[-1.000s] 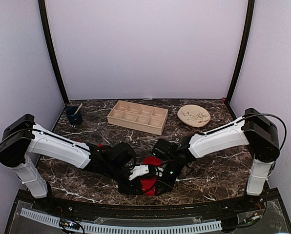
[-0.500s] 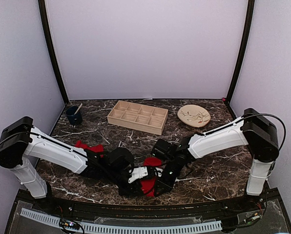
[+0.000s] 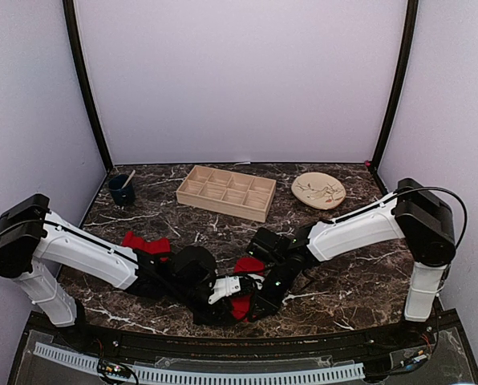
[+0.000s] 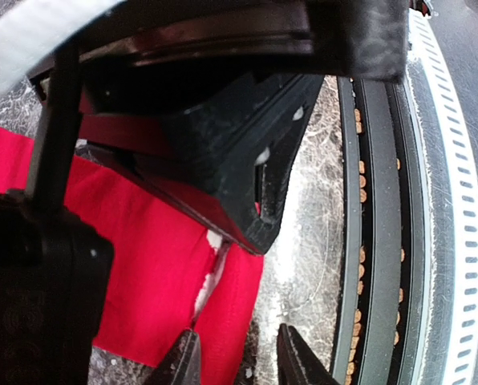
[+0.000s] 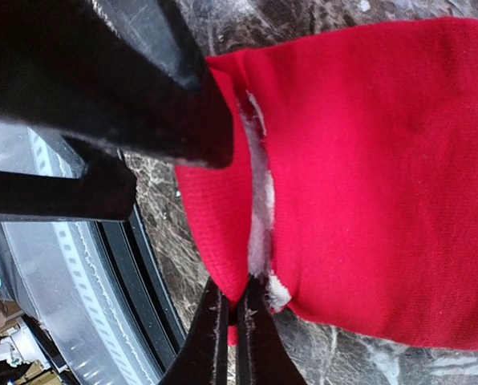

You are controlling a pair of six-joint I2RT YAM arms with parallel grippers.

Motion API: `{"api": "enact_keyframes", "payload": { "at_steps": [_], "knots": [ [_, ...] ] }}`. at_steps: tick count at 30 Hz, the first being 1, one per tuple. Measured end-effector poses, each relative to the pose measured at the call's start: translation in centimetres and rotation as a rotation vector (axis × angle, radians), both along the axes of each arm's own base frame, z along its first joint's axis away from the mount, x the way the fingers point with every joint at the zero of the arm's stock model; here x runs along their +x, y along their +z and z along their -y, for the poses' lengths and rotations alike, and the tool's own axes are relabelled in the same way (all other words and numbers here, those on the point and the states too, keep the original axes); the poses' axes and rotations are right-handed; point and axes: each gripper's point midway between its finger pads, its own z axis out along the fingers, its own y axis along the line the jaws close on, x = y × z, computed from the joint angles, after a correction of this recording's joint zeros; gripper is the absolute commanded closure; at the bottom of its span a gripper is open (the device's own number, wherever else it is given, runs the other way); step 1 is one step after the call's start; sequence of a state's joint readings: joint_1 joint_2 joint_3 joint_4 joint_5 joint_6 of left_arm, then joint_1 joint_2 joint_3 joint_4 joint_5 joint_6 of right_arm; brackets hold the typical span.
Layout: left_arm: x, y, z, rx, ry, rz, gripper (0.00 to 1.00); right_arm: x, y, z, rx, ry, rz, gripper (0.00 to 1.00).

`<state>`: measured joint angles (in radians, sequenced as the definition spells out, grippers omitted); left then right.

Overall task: Roll the socks
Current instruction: Roll the sock at the center of the board.

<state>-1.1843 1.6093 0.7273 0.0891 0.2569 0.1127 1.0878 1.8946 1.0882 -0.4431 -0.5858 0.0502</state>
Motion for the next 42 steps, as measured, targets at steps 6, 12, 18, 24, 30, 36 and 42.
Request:
{"api": "enact_keyframes", "payload": {
  "at_steps": [6,12,18,24,30,36,42],
  "knots": [
    [-0.2,-0.1,0.0,0.002,-0.011,0.001,0.67,0.1,0.0,0.0,0.001,-0.003,-0.004,1.00],
    [-0.2,-0.8,-0.1,0.017,-0.008,0.006,0.67,0.0,0.0,0.0,0.002,-0.005,-0.010,1.00],
    [-0.1,-1.5,-0.2,0.038,0.003,0.034,0.70,0.0,0.0,0.1,0.001,-0.005,-0.018,1.00],
    [0.4,-1.6,-0.1,0.036,0.020,0.063,0.78,0.0,0.0,0.2,-0.002,-0.007,-0.030,1.00],
    [0.4,-1.6,0.0,0.036,0.020,0.069,0.89,0.1,0.0,0.2,-0.002,-0.010,-0.032,0.95],
    [0.4,-1.6,0.0,0.033,0.021,0.066,0.91,0.3,0.0,0.3,-0.003,-0.028,-0.046,0.73],
    [0.1,-1.9,0.0,0.038,0.015,0.053,0.91,1.7,0.6,0.4,0.032,-0.099,-0.054,0.65]
  ]
}}
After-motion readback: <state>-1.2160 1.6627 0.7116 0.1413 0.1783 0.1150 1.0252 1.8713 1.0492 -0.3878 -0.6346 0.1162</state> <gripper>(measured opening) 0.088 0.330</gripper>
